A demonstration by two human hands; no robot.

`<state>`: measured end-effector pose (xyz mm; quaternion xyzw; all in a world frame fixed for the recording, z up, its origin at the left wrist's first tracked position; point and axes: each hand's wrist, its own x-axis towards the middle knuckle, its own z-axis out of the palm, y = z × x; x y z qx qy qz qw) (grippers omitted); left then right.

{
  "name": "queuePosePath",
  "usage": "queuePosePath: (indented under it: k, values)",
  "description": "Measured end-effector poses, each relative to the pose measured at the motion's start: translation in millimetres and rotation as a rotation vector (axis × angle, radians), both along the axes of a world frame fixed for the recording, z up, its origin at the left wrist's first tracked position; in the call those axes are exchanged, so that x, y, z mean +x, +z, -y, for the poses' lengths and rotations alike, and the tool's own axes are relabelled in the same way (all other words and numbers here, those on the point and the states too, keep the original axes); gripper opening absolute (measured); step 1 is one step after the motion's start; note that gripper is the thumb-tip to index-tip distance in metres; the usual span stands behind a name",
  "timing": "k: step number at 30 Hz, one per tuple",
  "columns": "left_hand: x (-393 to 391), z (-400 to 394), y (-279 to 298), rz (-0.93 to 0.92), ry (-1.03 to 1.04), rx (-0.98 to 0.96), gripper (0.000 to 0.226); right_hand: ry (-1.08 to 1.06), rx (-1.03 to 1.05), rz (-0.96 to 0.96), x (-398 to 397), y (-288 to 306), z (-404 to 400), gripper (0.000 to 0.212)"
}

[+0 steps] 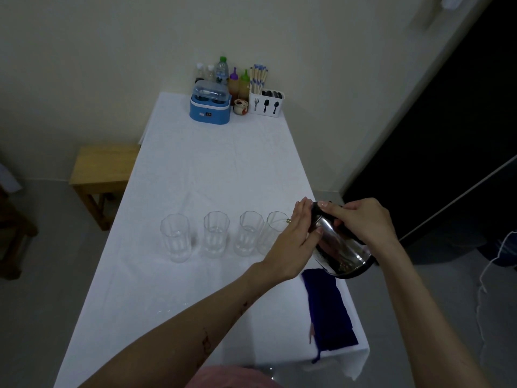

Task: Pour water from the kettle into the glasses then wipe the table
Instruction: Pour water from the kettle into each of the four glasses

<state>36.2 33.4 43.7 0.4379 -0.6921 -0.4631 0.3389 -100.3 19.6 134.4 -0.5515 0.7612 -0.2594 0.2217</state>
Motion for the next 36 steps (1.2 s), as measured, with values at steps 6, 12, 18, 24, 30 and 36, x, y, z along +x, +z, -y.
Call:
queuePosePath:
  k: [6,12,18,24,30,36]
  values:
    - [-1.1,-0.4,0.7,0.007,0.003,-0.008,0.06,0.011,-0.015,-0.012,1.1,2.5,-1.8,0.053]
    - [-1.9,-0.8,1.0,0.012,0.006,-0.022,0.06,0.006,-0.017,-0.008,1.9,5.8,-3.1,0.053]
    - [-4.2,-0.3,4.4,0.004,0.004,-0.025,0.061,0.029,-0.043,-0.017,-1.1,9.1,-4.3,0.049]
    - [-7.0,-0.1,10.2,-0.025,-0.008,-0.047,0.061,0.029,-0.071,0.006,-8.0,14.0,-7.4,0.048]
    - [-11.8,1.5,9.0,-0.01,-0.022,-0.094,0.061,0.01,-0.075,0.057,-17.1,13.2,-9.6,0.052]
    - [-15.0,3.8,-12.7,0.067,-0.061,-0.108,0.061,-0.032,-0.048,0.164,-29.3,-19.5,-14.1,0.05]
